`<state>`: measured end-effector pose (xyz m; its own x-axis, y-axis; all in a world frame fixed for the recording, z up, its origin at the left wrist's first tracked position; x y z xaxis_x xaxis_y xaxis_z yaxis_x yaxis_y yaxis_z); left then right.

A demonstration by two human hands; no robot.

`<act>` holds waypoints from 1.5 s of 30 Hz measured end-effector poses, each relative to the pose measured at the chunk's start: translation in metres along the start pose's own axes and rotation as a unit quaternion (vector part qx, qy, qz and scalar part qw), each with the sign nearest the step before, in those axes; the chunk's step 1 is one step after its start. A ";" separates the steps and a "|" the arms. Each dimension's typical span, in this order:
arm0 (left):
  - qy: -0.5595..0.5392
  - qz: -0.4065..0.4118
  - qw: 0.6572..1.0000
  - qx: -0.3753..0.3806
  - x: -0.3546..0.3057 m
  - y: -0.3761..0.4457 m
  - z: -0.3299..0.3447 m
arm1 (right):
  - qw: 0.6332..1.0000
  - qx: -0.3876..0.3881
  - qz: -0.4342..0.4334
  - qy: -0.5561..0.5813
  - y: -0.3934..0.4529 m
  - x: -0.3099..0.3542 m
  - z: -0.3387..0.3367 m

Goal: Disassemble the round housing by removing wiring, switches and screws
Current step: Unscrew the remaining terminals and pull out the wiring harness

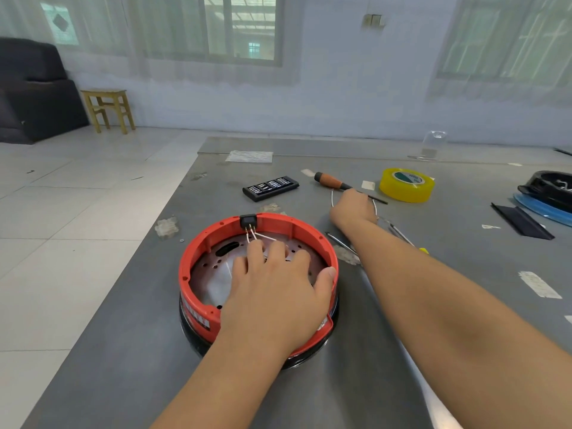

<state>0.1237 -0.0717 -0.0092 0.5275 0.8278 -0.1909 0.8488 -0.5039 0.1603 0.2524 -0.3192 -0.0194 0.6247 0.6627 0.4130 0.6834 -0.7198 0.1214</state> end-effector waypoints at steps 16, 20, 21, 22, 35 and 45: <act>0.001 -0.006 1.000 0.005 -0.002 0.000 -0.001 | 0.960 0.066 -0.212 -0.169 0.001 -0.010 -0.004; 0.000 -0.007 1.000 0.006 -0.001 -0.002 -0.001 | 0.936 0.138 -0.223 -0.233 0.007 -0.008 0.012; -0.003 -0.008 1.000 0.007 -0.001 -0.002 0.000 | 0.935 0.152 -0.214 -0.236 0.009 -0.009 0.016; -0.005 -0.009 1.000 0.007 -0.001 -0.002 0.000 | 0.936 0.162 -0.206 -0.234 0.011 -0.011 0.018; -0.016 -0.019 0.999 0.025 -0.002 -0.002 -0.002 | 0.941 0.213 -0.173 -0.200 0.013 -0.043 0.010; -0.025 -0.017 0.999 0.031 -0.001 0.000 -0.002 | 0.938 0.211 -0.184 -0.203 0.016 -0.053 0.007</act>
<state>0.1230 -0.0721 -0.0070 0.4990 0.8320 -0.2426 0.8656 -0.4922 0.0924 0.2332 -0.3642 -0.0454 0.3509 0.9361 0.0241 0.9161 -0.3379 -0.2157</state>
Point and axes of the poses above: each hand's wrist, its own y-axis towards the middle knuckle, its own z-axis out of the palm, x = y × z, the point moved 2 cm from there along y, towards the middle knuckle, and after that the axes turned 3 degrees about x, right-handed, at the moved point
